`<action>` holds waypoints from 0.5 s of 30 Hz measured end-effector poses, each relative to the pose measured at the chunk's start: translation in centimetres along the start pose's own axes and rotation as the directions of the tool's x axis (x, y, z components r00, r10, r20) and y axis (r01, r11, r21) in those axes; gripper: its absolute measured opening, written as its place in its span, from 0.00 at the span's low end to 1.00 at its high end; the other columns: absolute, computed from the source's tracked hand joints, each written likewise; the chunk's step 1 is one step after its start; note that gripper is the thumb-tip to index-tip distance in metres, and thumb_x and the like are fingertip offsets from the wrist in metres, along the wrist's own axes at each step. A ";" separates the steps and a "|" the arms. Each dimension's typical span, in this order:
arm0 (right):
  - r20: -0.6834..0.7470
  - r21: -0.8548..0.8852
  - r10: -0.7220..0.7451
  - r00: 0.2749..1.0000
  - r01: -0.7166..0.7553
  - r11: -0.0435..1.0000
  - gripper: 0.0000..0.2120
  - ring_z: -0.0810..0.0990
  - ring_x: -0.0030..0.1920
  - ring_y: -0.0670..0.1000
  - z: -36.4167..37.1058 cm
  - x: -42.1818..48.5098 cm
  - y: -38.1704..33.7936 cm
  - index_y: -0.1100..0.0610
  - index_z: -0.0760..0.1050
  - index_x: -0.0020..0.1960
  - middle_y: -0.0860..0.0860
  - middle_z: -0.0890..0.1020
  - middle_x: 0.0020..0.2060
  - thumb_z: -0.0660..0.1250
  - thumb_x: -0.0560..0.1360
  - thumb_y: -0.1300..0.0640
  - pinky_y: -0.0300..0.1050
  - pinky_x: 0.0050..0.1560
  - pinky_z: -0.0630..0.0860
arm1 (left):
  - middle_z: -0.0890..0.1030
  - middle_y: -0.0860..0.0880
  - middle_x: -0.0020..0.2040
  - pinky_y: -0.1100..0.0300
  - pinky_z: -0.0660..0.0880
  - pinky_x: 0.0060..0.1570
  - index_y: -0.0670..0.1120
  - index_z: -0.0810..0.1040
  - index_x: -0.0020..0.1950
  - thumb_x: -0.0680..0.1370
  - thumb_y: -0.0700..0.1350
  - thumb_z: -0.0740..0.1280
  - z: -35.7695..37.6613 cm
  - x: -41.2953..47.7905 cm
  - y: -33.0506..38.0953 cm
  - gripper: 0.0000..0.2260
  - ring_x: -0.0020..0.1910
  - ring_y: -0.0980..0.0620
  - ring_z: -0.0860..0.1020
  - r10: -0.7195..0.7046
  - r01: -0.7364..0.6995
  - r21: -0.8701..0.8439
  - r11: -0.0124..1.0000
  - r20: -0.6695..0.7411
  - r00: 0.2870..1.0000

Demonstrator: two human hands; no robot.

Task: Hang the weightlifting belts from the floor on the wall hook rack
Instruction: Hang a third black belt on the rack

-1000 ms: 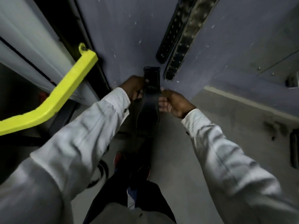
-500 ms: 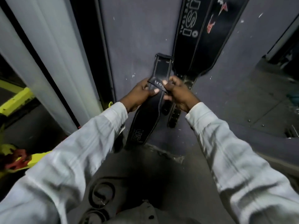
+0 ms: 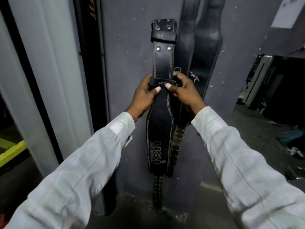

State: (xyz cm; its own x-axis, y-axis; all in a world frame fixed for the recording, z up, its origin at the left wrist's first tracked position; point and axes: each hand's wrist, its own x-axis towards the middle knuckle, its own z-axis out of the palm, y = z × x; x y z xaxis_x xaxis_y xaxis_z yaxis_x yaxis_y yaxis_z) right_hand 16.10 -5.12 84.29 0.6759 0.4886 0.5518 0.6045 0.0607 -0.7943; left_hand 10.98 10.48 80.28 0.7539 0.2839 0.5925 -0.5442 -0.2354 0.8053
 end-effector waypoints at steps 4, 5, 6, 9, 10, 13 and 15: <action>-0.030 0.007 0.023 0.999 -0.022 1.000 0.20 0.82 0.51 0.52 -1.3 0.8 -1.6 0.53 0.70 0.65 0.56 0.82 0.53 0.70 0.76 0.64 0.46 0.52 0.81 | 0.82 0.43 0.61 0.45 0.75 0.66 0.45 0.74 0.66 0.75 0.37 0.67 1.6 2.1 3.1 0.19 0.61 0.45 0.80 0.090 -0.093 -0.030 0.995 -0.097 0.991; -0.054 0.000 0.081 0.995 -0.081 0.997 0.19 0.82 0.47 0.51 -1.3 0.8 -1.3 0.51 0.69 0.64 0.55 0.82 0.49 0.70 0.77 0.61 0.46 0.46 0.81 | 0.82 0.42 0.61 0.44 0.74 0.66 0.45 0.74 0.66 0.75 0.37 0.67 1.8 2.7 3.7 0.19 0.62 0.44 0.80 0.103 -0.109 -0.041 0.993 -0.117 0.988; -0.082 -0.036 0.139 0.987 -0.142 0.989 0.14 0.80 0.44 0.51 -1.1 0.6 -0.9 0.51 0.70 0.60 0.55 0.81 0.45 0.70 0.77 0.56 0.49 0.46 0.80 | 0.82 0.42 0.61 0.43 0.74 0.67 0.44 0.75 0.66 0.75 0.37 0.67 1.9 3.3 4.2 0.19 0.62 0.43 0.80 0.106 -0.115 -0.054 0.992 -0.135 0.985; -0.146 -0.196 0.175 0.974 -0.202 0.960 0.14 0.74 0.38 0.51 -0.5 0.4 0.6 0.51 0.74 0.37 0.53 0.77 0.35 0.67 0.77 0.44 0.50 0.45 0.72 | 0.82 0.40 0.61 0.42 0.73 0.67 0.41 0.75 0.66 0.73 0.35 0.67 2.2 4.7 5.1 0.20 0.62 0.42 0.80 0.101 -0.114 -0.077 0.990 -0.156 0.983; -0.179 -0.256 0.153 0.972 -0.196 0.947 0.18 0.72 0.36 0.50 -0.2 0.4 0.5 0.53 0.72 0.34 0.52 0.75 0.32 0.65 0.77 0.43 0.48 0.43 0.70 | 0.82 0.41 0.60 0.42 0.74 0.67 0.41 0.75 0.66 0.73 0.34 0.67 2.3 4.8 5.3 0.21 0.62 0.43 0.80 0.106 -0.119 -0.072 0.990 -0.162 0.981; -0.303 -0.384 0.070 0.950 -0.189 0.904 0.22 0.68 0.31 0.47 0.0 0.7 -0.2 0.55 0.66 0.32 0.48 0.70 0.27 0.64 0.79 0.44 0.46 0.38 0.66 | 0.82 0.40 0.60 0.43 0.74 0.67 0.39 0.75 0.65 0.72 0.31 0.66 2.5 5.3 5.9 0.21 0.61 0.44 0.80 0.129 -0.145 -0.077 0.987 -0.178 0.976; -0.287 -0.359 0.059 0.956 -0.165 0.919 0.18 0.71 0.33 0.43 0.1 0.6 -0.9 0.54 0.71 0.36 0.46 0.73 0.29 0.66 0.78 0.44 0.44 0.40 0.69 | 0.82 0.39 0.59 0.44 0.73 0.67 0.38 0.75 0.65 0.72 0.30 0.65 2.2 5.7 6.4 0.21 0.59 0.46 0.81 0.123 -0.148 -0.115 0.982 -0.196 0.973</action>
State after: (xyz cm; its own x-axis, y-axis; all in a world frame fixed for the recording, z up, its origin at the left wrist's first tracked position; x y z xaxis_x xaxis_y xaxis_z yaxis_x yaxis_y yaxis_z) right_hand 15.98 -4.79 85.30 0.8030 0.2204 0.5537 0.5954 -0.3372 -0.7293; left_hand 12.59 8.54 88.79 0.5943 0.4289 0.6803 -0.6881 -0.1666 0.7062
